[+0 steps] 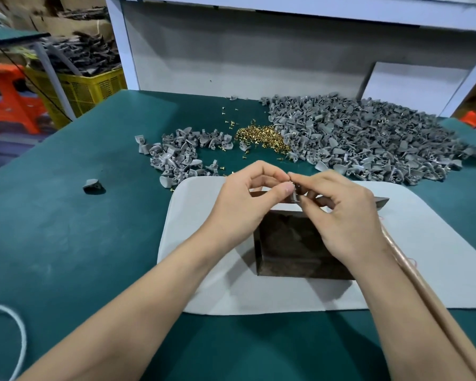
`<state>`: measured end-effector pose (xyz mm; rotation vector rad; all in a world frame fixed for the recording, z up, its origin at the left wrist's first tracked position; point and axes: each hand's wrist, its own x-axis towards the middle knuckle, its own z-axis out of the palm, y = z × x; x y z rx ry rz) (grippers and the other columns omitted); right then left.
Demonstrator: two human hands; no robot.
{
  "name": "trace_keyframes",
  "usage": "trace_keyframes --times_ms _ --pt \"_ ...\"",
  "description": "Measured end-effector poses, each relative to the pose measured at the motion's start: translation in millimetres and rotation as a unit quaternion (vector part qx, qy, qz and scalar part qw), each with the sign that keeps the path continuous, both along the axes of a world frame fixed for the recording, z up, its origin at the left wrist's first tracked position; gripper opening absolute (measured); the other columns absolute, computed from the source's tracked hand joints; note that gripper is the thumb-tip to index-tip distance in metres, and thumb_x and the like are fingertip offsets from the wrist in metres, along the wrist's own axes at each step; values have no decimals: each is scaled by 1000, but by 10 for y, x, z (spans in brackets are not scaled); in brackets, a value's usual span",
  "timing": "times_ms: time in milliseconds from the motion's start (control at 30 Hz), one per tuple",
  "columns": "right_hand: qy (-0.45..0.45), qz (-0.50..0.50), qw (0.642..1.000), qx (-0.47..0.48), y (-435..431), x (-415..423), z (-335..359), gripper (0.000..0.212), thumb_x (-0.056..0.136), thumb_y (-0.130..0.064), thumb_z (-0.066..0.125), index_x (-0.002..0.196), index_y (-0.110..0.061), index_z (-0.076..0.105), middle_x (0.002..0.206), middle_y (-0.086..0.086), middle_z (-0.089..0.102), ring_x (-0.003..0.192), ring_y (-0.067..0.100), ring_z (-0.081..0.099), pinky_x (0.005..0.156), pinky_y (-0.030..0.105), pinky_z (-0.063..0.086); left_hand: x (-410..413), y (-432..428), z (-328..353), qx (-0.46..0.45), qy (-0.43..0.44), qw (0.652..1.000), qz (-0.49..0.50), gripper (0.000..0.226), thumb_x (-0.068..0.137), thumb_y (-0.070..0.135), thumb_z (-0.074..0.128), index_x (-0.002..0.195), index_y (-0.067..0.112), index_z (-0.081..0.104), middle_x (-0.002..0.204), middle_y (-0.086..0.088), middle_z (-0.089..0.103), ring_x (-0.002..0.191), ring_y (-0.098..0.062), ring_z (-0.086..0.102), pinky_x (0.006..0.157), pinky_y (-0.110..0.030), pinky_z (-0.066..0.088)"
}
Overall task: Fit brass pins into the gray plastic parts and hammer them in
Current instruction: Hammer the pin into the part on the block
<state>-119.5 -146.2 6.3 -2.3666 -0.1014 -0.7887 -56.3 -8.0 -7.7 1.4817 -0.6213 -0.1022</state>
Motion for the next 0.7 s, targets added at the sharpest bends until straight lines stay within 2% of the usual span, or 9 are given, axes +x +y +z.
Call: trace_keyframes --times_ms 167,267,300,333,400,433,533,600,700 --pt "15 -14 986 -166 46 -77 98 32 82 6 65 111 -7 71 84 11 61 80 28 57 75 35 48 41 21 -12 -10 59 997 -44 17 81 -3 68 82 11 59 71 -5 68 70 -14 65 80 -27 52" --pt "41 -86 988 -120 -209 -181 248 33 83 1 66 113 -11 69 85 6 59 75 21 58 72 7 40 30 20 -25 37 29 995 -85 16 79 -1 71 87 10 63 78 -3 71 75 -8 65 80 -18 51" --pt "76 -152 982 -79 -365 -211 290 33 84 -4 67 115 -14 68 85 4 59 74 21 59 67 3 38 24 16 -29 55 1 995 -87 15 78 -2 72 87 8 64 79 -2 70 75 -6 65 80 -17 51" --pt "148 -225 962 -44 -528 -242 307 32 85 -14 67 117 -15 66 87 4 61 78 22 59 65 7 40 17 12 -31 68 -25 994 -87 14 77 -3 73 85 6 65 80 -4 70 75 -7 65 80 -19 52" --pt "331 -326 883 -70 -746 -271 251 37 87 -37 65 112 -10 65 96 10 67 90 28 57 69 25 42 17 17 -43 87 -56 991 -83 15 75 -4 74 81 6 65 85 -7 71 77 -11 66 82 -23 54" --pt "389 -331 853 -103 -792 -281 189 42 86 -43 63 106 -5 66 100 15 68 91 30 56 69 30 41 12 21 -48 94 -62 990 -83 16 75 -4 74 79 8 65 88 -6 71 78 -12 67 83 -24 54" --pt "398 -297 861 -111 -808 -204 30 31 83 -36 68 83 -5 65 87 16 68 78 27 56 61 29 39 25 27 -89 115 -86 987 -66 23 75 0 75 73 19 61 96 0 69 87 -8 66 88 -20 50" --pt "409 -260 874 -46 -839 -161 61 27 81 -25 67 64 -5 60 59 9 63 56 21 56 51 22 39 30 16 -115 139 -106 983 -56 24 75 5 75 71 23 60 101 4 68 98 -4 62 93 -20 45" --pt "469 -189 845 176 -873 -219 261 16 82 -9 57 67 -4 54 52 9 53 46 20 54 49 22 45 55 20 -146 158 -86 981 -65 21 77 11 74 70 26 60 112 9 64 107 3 55 92 -21 39"
